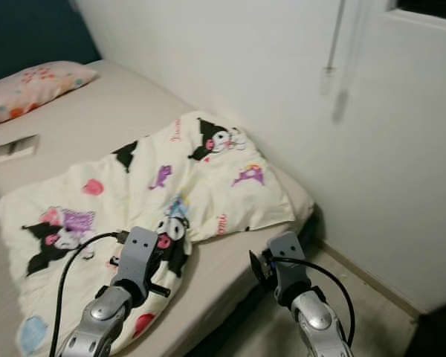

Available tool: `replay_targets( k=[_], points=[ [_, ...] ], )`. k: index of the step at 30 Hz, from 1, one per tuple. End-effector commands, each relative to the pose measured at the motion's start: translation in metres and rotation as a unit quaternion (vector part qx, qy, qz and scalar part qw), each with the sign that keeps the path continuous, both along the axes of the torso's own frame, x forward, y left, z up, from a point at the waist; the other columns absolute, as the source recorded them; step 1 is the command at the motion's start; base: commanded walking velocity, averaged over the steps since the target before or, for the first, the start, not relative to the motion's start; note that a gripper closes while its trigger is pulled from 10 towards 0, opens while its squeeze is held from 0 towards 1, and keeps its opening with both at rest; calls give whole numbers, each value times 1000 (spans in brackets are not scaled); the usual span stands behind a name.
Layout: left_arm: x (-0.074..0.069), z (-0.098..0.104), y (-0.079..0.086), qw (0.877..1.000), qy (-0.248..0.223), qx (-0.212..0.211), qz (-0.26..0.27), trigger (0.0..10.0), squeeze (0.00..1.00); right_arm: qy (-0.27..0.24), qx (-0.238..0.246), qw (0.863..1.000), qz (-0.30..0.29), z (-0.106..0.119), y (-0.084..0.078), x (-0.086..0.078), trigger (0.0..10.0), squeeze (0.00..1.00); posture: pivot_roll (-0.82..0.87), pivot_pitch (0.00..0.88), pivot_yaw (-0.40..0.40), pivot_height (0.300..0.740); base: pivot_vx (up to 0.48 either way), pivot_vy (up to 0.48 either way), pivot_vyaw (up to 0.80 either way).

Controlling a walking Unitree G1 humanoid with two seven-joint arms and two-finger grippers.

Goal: Clean up the room

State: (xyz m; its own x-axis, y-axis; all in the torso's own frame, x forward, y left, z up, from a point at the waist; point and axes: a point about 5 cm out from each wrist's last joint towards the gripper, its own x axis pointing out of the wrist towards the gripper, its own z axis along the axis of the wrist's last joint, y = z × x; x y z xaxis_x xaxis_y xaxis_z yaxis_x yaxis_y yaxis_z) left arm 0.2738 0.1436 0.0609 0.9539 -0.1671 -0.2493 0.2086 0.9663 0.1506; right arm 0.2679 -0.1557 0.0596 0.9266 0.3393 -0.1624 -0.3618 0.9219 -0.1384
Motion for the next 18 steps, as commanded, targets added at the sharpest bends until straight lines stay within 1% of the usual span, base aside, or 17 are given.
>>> replay_targets(
  k=[1, 13, 14, 18],
  points=[
    [-4, -3, 1, 1000, 6, 1, -3, 10000, 0, 11, 1, 1000, 7, -5, 3, -4, 10000, 0, -88, 158, 67, 740, 0, 0, 800],
    [-3, -2, -4, 1000, 7, -1, -20, 10000, 0, 10, 4, 1000, 0, -6, 2, -5, 10000, 0, -89, 150, 80, 740, 0, 0, 800],
    [-3, -2, -5, 1000, 7, -1, -24, 10000, 0, 10, 17, 1000, -10, -6, 1, -6, 10000, 0, -88, 150, 80, 740, 0, 0, 0],
    [-2, -2, -7, 1000, 9, 4, -29, 10000, 0, 8, 23, 1000, -20, -5, -1, -5, 10000, 0, -87, 153, 82, 740, 0, 0, 0]
  ],
)
